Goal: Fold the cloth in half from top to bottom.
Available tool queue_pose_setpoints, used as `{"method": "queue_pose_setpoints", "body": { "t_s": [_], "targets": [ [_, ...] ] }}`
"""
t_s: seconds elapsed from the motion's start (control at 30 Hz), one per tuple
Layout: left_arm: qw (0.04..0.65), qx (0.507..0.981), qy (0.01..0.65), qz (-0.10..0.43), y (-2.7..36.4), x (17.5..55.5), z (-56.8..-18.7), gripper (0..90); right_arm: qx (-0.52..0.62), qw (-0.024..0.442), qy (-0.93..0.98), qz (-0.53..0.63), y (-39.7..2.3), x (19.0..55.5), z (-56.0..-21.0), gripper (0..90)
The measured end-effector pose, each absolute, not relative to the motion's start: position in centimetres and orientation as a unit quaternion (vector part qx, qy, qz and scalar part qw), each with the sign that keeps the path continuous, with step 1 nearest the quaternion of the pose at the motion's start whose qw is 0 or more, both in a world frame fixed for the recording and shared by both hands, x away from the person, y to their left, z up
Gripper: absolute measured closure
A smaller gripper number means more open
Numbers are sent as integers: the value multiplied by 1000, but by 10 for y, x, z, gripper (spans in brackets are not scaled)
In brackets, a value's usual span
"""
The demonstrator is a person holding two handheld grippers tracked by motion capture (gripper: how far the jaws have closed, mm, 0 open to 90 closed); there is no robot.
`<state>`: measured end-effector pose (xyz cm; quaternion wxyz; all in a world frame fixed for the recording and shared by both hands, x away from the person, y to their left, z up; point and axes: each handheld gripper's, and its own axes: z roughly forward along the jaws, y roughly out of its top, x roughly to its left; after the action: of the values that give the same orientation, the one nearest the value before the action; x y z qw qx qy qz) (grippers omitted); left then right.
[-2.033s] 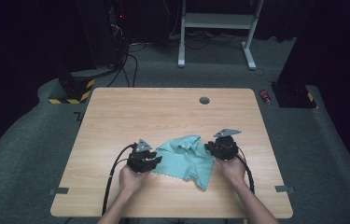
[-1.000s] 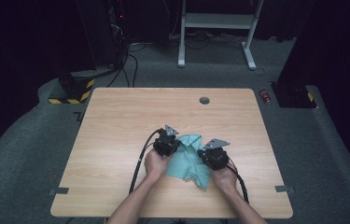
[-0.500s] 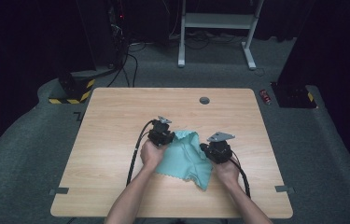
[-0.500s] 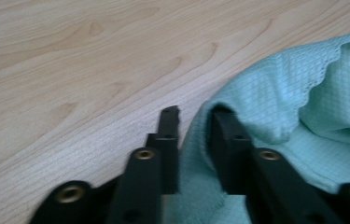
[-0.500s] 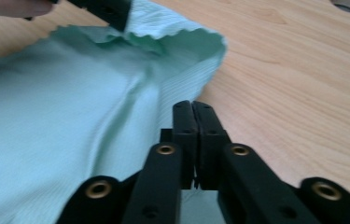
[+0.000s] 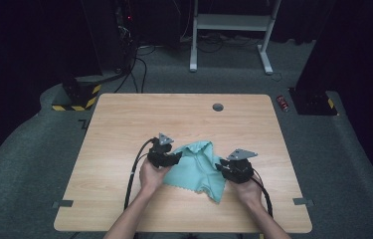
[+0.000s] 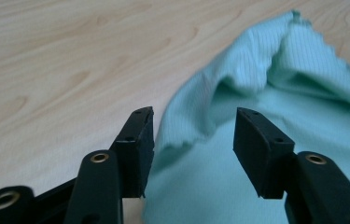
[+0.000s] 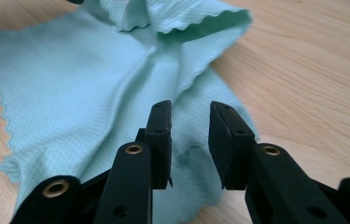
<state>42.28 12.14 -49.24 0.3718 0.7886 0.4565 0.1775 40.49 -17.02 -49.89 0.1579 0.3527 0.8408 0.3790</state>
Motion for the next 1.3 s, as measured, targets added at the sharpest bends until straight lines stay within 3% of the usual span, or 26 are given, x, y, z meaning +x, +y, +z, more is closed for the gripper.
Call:
{"method": "queue_pose_setpoints", "body": {
  "t_s": [0.23, 0.33, 0.4, 0.67, 0.87, 0.97, 1.3],
  "targets": [
    [362, 786, 465, 185, 138, 394, -512, 446, 349, 165, 850, 359, -149, 409, -506, 667],
    [365, 775, 480, 190, 149, 386, -522, 442, 355, 180, 852, 340, -145, 415, -504, 866],
    [371, 770, 481, 197, 152, 383, -525, 439, 361, 181, 850, 339, -146, 419, -502, 900],
    [358, 780, 465, 216, 150, 377, -526, 393, 383, 195, 840, 331, -153, 442, -482, 900],
    [356, 778, 470, 215, 150, 377, -527, 371, 426, 190, 829, 309, -163, 472, -490, 893],
    [356, 778, 471, 215, 150, 377, -527, 365, 452, 186, 819, 301, -172, 479, -498, 786],
    [358, 775, 474, 214, 150, 378, -527, 360, 408, 198, 826, 336, -186, 428, -483, 750]
  ]
}}
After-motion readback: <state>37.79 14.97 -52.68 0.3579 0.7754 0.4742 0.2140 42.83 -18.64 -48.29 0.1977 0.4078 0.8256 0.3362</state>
